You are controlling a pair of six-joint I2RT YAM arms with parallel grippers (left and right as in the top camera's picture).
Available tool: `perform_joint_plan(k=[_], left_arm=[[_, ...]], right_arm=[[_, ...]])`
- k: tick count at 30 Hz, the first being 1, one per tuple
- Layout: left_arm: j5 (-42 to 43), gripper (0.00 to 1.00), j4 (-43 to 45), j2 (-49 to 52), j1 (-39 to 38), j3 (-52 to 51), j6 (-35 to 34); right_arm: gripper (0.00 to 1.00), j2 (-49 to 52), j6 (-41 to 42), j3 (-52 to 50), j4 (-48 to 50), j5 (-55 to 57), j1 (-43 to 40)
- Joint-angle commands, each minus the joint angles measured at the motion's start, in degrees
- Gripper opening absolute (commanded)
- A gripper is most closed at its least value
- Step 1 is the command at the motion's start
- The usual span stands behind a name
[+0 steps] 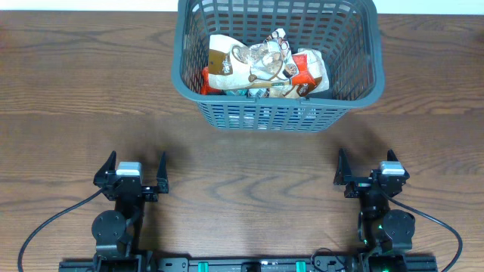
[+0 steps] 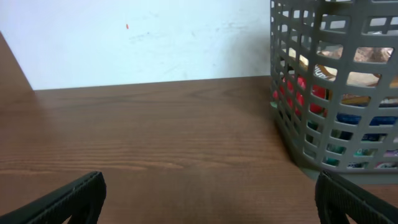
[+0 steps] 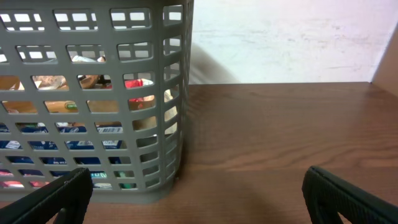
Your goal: Pack container
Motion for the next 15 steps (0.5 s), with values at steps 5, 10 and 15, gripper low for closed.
perform_joint_plan(k=[5,10,15], left_arm=[[2.1,0.99,-1.4,-0.6,-0.8,-1.3,1.4],[2.1,0.99,-1.3,-0.5,-1.0,-1.3,0.5],[2.1,0.99,-1.3,-0.5,-1.0,-1.3,0.5]], right_arm=[[0.99,-0.4,0.6,-0.2,-0.2,0.2,-0.4],[0.99,-0.4,0.6,-0.2,-0.2,0.2,-0.4],[0.99,-0.4,0.6,-0.2,-0.2,0.2,-0.4]])
